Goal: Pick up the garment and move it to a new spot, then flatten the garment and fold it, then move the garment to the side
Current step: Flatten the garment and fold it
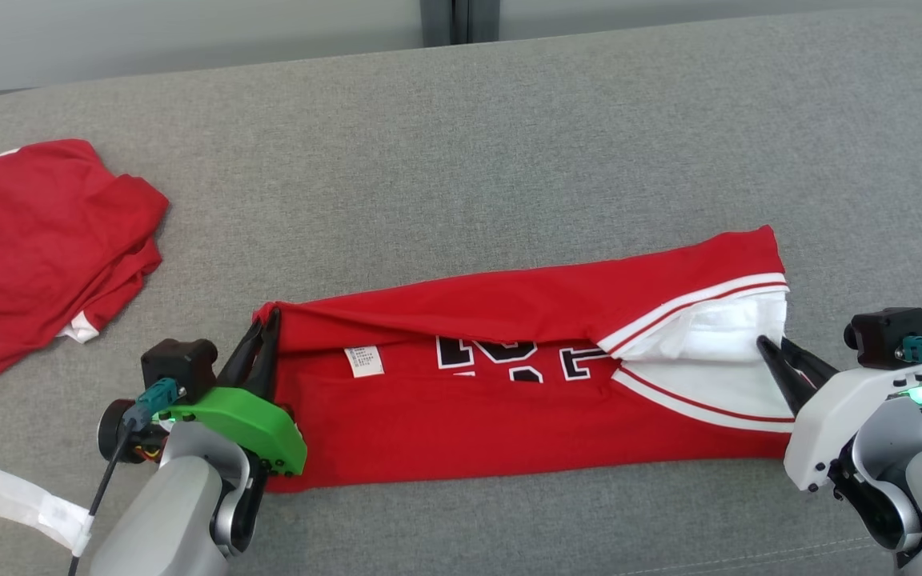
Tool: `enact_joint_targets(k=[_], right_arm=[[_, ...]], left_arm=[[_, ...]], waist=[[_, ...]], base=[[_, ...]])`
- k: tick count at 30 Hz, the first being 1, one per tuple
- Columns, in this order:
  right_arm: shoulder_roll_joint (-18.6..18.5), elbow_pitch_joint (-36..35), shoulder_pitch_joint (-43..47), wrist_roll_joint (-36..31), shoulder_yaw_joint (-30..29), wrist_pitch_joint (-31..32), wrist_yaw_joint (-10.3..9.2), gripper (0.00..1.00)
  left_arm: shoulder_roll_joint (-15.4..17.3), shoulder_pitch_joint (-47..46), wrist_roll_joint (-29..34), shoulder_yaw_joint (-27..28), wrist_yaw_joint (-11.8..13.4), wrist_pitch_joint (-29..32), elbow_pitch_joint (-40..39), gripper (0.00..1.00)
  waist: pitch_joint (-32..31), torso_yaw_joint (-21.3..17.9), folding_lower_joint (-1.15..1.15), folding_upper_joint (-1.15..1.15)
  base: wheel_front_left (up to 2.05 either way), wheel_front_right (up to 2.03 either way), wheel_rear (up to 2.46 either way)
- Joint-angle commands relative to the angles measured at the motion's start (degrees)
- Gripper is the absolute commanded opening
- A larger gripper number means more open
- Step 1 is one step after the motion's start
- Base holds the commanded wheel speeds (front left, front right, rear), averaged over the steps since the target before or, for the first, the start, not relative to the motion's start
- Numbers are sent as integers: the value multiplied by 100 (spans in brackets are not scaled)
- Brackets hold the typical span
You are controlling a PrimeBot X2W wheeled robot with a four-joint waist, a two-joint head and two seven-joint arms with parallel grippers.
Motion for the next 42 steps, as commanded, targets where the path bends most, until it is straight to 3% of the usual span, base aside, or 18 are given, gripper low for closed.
enact_joint_targets(k=[1, 11, 17, 24, 41, 42], right_arm=[[49, -65, 89, -55, -57, 64, -7, 100], [344, -687, 522, -98, -750, 487, -7, 100], [572, -739, 536, -218, -1335, 1073, -7, 100], [888, 50, 41, -452, -1894, 1711, -6, 100], [1157, 2168, -844, -632, -1962, 1591, -5, 100], [1177, 2255, -864, -620, -1934, 1569, -5, 49]], left_arm=[[-17, 88, 35, 119, -20, -15, -84, 100], [-385, 856, 474, 1485, -337, -8, -1173, 100], [-691, 1279, 900, 2189, -541, -8, -1697, 100], [-896, 1421, 1249, 2507, -680, -8, -1850, 100], [-956, 1132, 1344, 2443, -727, -8, -1808, 100], [-954, 1133, 1334, 2428, -727, -8, -1806, 100]], waist=[[-37, 26, 0, 0], [-331, 157, 0, 0], [-528, 242, 0, 0], [-526, 396, 0, 0], [-301, 813, 0, 0], [-303, 827, 0, 0]], base=[[0, 0, 0], [0, 0, 0], [0, 0, 0], [0, 0, 0], [0, 0, 0], [0, 0, 0]])
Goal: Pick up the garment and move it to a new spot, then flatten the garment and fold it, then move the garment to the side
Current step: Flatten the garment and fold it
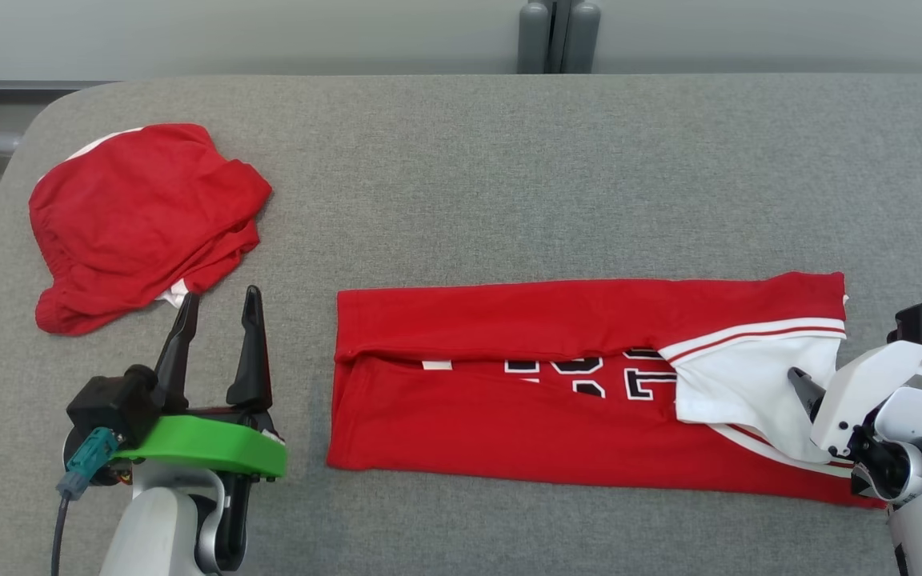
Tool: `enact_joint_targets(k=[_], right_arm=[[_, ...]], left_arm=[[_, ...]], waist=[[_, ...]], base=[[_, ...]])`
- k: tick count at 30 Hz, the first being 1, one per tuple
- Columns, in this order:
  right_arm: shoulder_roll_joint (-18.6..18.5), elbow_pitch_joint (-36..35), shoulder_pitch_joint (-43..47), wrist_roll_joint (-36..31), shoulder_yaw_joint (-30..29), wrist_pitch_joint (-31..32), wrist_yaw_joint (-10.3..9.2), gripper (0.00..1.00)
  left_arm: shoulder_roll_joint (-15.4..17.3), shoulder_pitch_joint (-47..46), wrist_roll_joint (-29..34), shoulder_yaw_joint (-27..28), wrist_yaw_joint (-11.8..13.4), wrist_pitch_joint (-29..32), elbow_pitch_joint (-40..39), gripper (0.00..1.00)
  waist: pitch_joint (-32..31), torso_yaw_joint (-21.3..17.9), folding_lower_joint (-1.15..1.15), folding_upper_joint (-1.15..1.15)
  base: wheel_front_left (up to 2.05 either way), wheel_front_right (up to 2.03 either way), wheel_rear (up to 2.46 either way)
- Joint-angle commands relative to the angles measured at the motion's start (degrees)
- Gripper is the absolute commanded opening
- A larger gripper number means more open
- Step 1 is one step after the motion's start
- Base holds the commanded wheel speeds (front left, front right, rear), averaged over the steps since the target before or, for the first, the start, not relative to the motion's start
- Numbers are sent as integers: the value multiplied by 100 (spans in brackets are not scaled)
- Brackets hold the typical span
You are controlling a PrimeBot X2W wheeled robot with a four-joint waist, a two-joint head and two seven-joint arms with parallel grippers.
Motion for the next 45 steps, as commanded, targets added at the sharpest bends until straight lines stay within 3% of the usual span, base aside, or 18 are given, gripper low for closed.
enact_joint_targets(k=[1, 2, 13, 20, 25, 30, 36, 40, 45], right_arm=[[33, 158, -3, 0, 47, -33, 0, 12], [28, 213, -24, -32, 61, -78, 0, 0], [-380, 329, -240, -416, -344, -520, -6, 0], [-791, -179, -19, -977, -985, -373, -6, 0], [-751, -799, 140, -1188, -1135, -84, -4, 0], [-391, -1817, 357, -1112, -647, 431, -3, 0], [119, -2885, 633, -1056, 398, 1048, -3, 0], [396, -2964, 608, -1098, 1173, 1173, -2, 0], [699, -2386, 281, -1123, 1867, 1130, -3, 0]], left_arm=[[19, -76, -39, -11, -24, 1, -3, 100], [27, -73, -55, -22, -24, 1, 0, 100], [88, 51, -97, -4, -26, 1, 15, 100], [82, 150, -106, 6, -26, 1, 8, 100], [74, 184, -128, -34, -26, 1, 35, 100], [94, 204, -151, -79, -26, 1, 72, 100], [108, 241, -149, -106, -26, 1, 120, 100], [94, 240, -150, -154, -26, 1, 143, 100], [97, 208, -202, -308, -26, 1, 182, 100]], waist=[[4, 30, 0, 0], [5, 36, 0, 0], [-84, -69, 0, 0], [-183, -208, 0, 0], [-263, -279, 0, 0], [-372, -316, 0, 0], [-489, -306, 0, 0], [-525, -269, 0, 0], [-517, -142, 0, 0]], base=[[0, 0, 0], [0, 0, 0], [0, 0, 0], [0, 0, 0], [0, 0, 0], [0, 0, 0], [0, 0, 0], [0, 0, 0], [0, 0, 0]])
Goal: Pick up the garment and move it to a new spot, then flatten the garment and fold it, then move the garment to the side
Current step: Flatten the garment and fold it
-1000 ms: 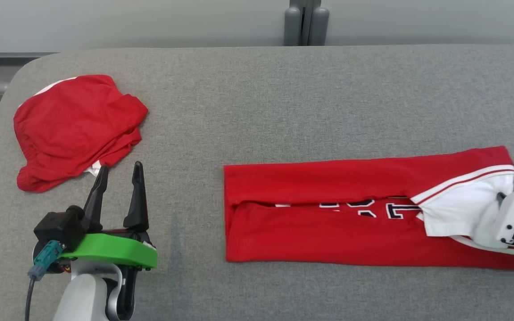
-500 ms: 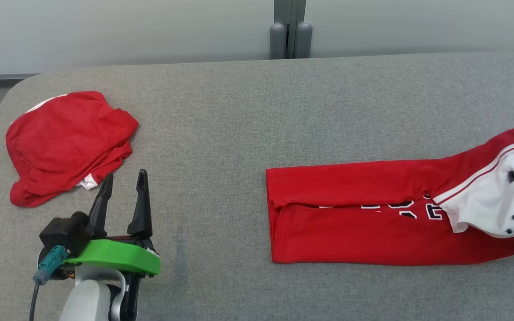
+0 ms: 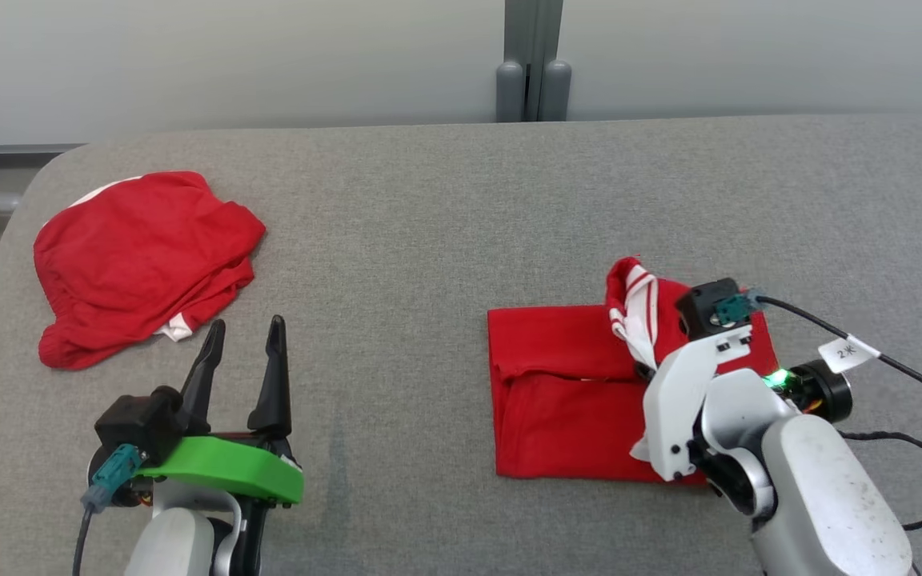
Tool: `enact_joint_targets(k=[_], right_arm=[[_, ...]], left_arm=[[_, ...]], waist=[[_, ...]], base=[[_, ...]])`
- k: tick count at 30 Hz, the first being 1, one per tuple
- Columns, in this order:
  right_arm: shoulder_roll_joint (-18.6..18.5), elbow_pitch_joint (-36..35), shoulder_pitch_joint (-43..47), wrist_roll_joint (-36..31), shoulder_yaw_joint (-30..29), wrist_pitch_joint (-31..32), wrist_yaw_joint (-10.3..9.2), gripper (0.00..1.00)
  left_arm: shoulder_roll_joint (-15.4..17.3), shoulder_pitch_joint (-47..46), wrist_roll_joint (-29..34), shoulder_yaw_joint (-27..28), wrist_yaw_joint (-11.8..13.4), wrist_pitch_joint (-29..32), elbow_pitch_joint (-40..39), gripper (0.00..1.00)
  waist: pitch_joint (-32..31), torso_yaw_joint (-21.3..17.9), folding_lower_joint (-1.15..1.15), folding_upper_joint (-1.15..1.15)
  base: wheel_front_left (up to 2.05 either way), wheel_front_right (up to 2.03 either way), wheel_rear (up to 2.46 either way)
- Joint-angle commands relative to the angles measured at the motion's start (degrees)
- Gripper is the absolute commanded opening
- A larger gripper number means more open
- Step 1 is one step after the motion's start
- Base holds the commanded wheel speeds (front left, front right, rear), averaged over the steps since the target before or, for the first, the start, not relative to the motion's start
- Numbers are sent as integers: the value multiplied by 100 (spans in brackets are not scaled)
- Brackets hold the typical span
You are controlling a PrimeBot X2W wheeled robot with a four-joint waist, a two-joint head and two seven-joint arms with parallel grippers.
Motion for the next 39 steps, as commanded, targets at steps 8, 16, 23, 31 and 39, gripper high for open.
enact_joint_targets(k=[8, 16, 23, 31, 39], right_arm=[[224, 1331, -831, 28, 324, -360, -5, 0], [235, 2056, -1230, 476, 712, -550, -5, 15], [234, 1999, -1355, 1534, 1039, -884, -5, 100], [223, 961, -1335, 2114, 950, -1928, -5, 100], [-115, 442, -543, 447, -288, -3265, -3, 100]], left_arm=[[51, -95, -129, -219, -25, 1, 69, 100], [2, -216, -167, -324, -25, 1, 103, 100], [-21, -245, -162, -298, -25, 1, 104, 100], [39, -95, -88, -140, -25, 1, 55, 100], [42, -11, -71, -160, -25, 1, 35, 100]], waist=[[72, 420, 0, 0], [170, 653, 0, 0], [179, 661, 0, 0], [40, 411, 0, 0], [-87, 148, 0, 0]], base=[[0, 0, 0], [0, 0, 0], [0, 0, 0], [0, 0, 0], [0, 0, 0]])
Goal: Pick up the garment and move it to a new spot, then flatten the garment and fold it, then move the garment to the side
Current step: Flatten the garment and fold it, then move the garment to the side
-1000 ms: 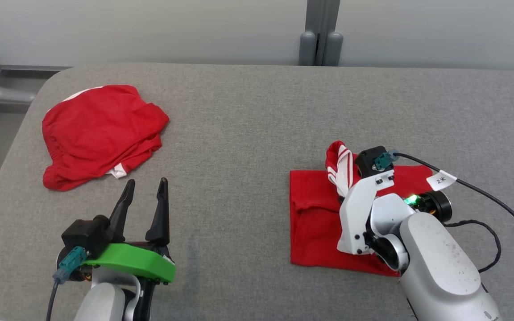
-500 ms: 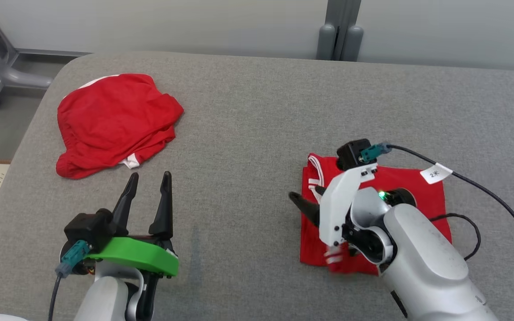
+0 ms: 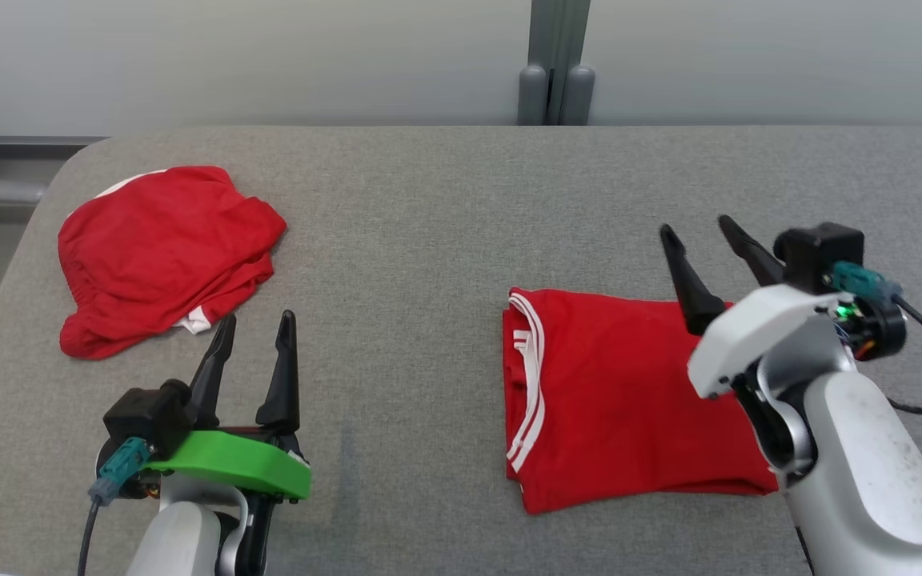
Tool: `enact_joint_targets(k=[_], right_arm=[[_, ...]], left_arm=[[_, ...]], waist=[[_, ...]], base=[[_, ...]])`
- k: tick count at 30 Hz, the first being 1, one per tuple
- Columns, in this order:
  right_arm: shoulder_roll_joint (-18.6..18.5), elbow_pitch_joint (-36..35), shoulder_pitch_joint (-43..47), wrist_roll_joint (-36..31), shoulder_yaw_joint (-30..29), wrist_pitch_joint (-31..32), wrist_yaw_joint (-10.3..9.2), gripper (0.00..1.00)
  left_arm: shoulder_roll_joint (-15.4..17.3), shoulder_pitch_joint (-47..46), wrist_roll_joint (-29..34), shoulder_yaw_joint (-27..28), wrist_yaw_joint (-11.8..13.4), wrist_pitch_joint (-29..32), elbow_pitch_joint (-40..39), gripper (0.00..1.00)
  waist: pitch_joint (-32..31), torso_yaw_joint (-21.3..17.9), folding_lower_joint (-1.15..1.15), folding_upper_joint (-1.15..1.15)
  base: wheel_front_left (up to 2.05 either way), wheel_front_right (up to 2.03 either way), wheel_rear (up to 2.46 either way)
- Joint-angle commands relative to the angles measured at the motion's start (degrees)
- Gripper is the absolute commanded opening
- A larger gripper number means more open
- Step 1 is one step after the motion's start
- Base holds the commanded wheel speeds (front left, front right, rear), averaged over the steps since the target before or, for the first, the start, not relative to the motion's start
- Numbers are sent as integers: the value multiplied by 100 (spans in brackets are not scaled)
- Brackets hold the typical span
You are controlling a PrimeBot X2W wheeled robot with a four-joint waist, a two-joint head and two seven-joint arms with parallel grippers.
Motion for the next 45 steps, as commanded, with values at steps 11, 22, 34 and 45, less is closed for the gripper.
enact_joint_targets(k=[11, 22, 34, 45], right_arm=[[87, 27, 1443, -1128, -1079, -1543, 0, 100], [142, -175, 2009, -828, -837, -2028, 0, 100], [64, -295, 2040, -636, -733, -1819, 0, 100], [-77, -317, 1724, -547, -586, -1524, 0, 100]], left_arm=[[10, 357, 47, 211, -24, 1, -74, 100], [-65, 925, 263, 469, -24, 2, -373, 100], [-164, 1155, 290, 681, -24, 2, -332, 100], [-170, 1008, 375, 713, -24, 2, -391, 100]], waist=[[-270, -369, 0, 0], [-482, -642, 0, 0], [-552, -683, 0, 0], [-356, -630, 0, 0]], base=[[0, 0, 0], [0, 0, 0], [0, 0, 0], [0, 0, 0]])
